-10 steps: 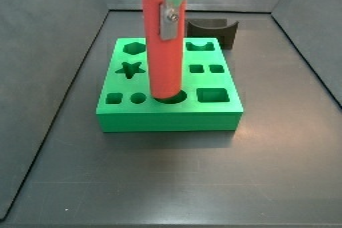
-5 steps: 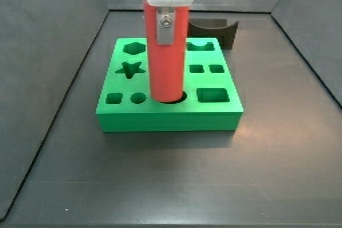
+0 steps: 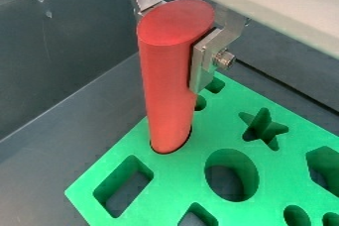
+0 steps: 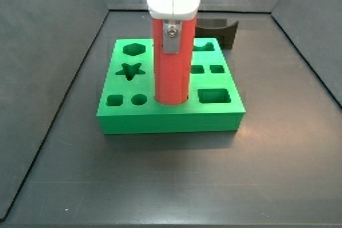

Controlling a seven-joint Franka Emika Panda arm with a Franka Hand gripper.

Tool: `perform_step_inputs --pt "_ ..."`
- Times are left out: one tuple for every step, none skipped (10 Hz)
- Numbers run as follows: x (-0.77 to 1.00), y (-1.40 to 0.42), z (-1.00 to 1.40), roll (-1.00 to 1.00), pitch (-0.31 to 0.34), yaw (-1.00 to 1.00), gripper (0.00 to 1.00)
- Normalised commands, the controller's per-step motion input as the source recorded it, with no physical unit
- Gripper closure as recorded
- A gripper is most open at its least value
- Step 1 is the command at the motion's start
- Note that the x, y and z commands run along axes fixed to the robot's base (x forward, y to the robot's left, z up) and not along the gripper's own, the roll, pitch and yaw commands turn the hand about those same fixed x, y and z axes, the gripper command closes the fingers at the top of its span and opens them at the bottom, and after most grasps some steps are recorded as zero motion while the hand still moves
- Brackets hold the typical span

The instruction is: Insert the oval object.

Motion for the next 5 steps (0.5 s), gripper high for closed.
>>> perform_step_inputs --pt "-0.17 -0.21 -0.23 0.00 -0.220 -0.15 1.00" --pt "-0.20 -0.22 -0.26 0.00 -0.227 -0.35 1.00" --pt "-0.23 -0.20 -0.26 0.00 -0.233 -0.38 1.00" --pt "-0.29 -0.09 -0.24 0.00 -0.243 -0.26 1.00" --pt "-0.13 0.00 -0.26 0.00 -0.147 -0.12 1.00"
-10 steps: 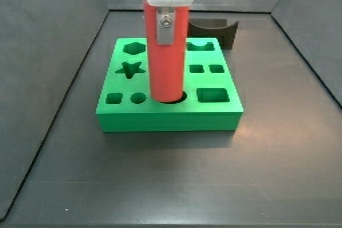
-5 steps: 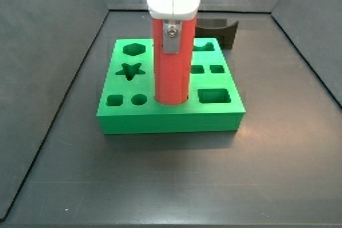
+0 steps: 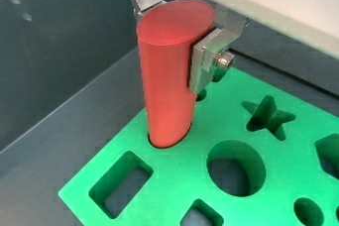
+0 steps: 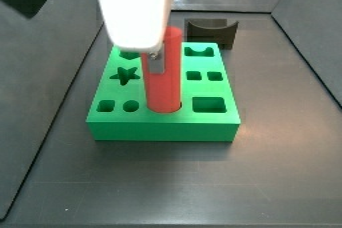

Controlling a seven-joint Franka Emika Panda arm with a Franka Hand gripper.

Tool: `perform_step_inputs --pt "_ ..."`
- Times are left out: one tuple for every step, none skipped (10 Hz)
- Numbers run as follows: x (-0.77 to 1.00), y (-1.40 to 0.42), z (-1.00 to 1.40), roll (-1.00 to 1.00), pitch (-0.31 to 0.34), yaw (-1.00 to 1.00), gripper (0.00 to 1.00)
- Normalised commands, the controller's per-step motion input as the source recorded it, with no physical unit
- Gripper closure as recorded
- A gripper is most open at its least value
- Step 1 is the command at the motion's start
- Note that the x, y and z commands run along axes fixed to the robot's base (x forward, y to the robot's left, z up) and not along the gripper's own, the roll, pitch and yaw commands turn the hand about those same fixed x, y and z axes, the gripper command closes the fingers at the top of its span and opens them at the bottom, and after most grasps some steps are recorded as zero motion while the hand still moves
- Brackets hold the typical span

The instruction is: Insert the oval object.

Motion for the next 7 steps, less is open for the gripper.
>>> perform_step_inputs --pt "0.02 0.00 -0.21 0.00 0.000 -0.08 1.00" --pt "0.16 0.00 -0.14 0.03 0.086 -0.09 1.00" --pt "0.14 0.00 -0.13 0.02 0.083 -0.06 1.00" --pt "0.19 0.00 -0.16 0.03 0.123 -0.05 1.00" --pt "0.23 -0.07 -0.15 0.11 0.150 -0.05 1.00" --pt "0.10 -0.17 0.00 0.12 0.020 0.00 1.00" --pt "0.00 0.00 0.00 0.00 0.000 0.00 1.00"
